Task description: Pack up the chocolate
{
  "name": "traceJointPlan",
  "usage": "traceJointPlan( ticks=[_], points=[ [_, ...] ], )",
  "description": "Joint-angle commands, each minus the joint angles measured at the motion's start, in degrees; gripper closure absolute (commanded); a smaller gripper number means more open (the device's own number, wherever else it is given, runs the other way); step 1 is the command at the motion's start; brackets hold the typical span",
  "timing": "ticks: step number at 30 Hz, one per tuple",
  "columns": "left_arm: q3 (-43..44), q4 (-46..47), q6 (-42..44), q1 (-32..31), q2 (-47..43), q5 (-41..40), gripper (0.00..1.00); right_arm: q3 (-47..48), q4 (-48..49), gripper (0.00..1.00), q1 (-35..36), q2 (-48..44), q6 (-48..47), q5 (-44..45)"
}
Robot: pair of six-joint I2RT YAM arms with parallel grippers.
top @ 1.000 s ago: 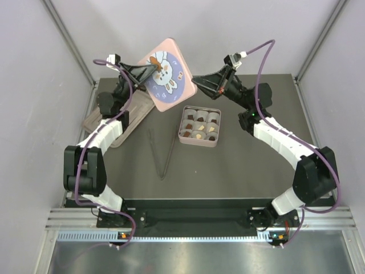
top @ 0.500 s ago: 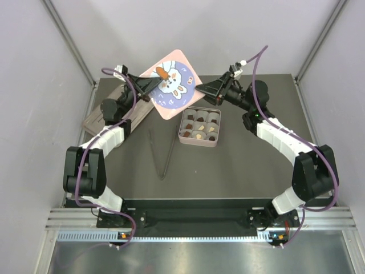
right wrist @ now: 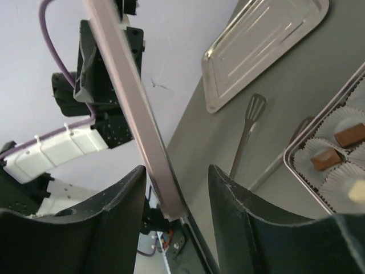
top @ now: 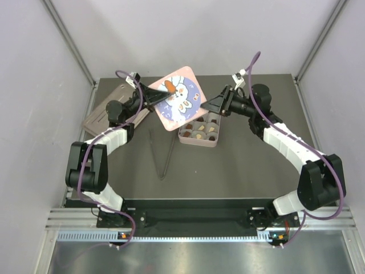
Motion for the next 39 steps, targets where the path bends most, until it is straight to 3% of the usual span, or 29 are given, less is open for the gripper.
traceJointPlan(
  ticks=[1,14,17,18,21,24,28,31,35,39],
  points=[
    [0.0,10.9,-0.6,-0.5,-0.2,6.6,0.81,-0.4,-0.5,0.52,-1.3,-0.5,-7.4,-4.9],
    [2.4,14.4,-8.5,-1.9,5.6,9.7,0.81,-3.9,8.7,0.54,-1.3,0.2,-6.6,-12.0],
    [3.1,15.4,-10.2,-2.1,7.2,10.0,0.78,-4.8,10.6,0.74,-1.3,0.6,-5.0,-12.3],
    [3.3,15.1,-10.3,-2.1,7.6,10.1,0.76,-5.5,12.2,0.85,-1.4,0.5,-3.9,-12.5],
    [4.6,12.4,-9.1,-1.9,8.5,10.5,0.57,-8.5,17.8,1.0,-1.7,-0.2,0.8,-12.1],
    [6.2,7.2,-5.2,-1.5,8.4,10.2,0.45,-12.3,23.4,1.0,-3.1,-2.0,5.4,-10.4],
    [8.4,-6.7,4.7,-0.5,6.9,9.0,0.34,-17.0,29.6,1.0,-5.8,-4.8,10.3,-8.5],
    [10.4,-17.9,15.0,0.6,5.5,8.1,0.32,-20.2,31.7,1.0,-7.4,-6.2,12.5,-6.5],
    [12.2,-43.7,29.4,2.1,3.5,4.6,0.3,-21.5,34.4,1.0,-8.1,-6.3,15.0,-4.8],
    [13.9,-62.0,42.4,4.1,2.5,-1.0,0.29,-23.1,37.2,1.0,-8.1,-5.1,17.2,-0.2]
  ],
)
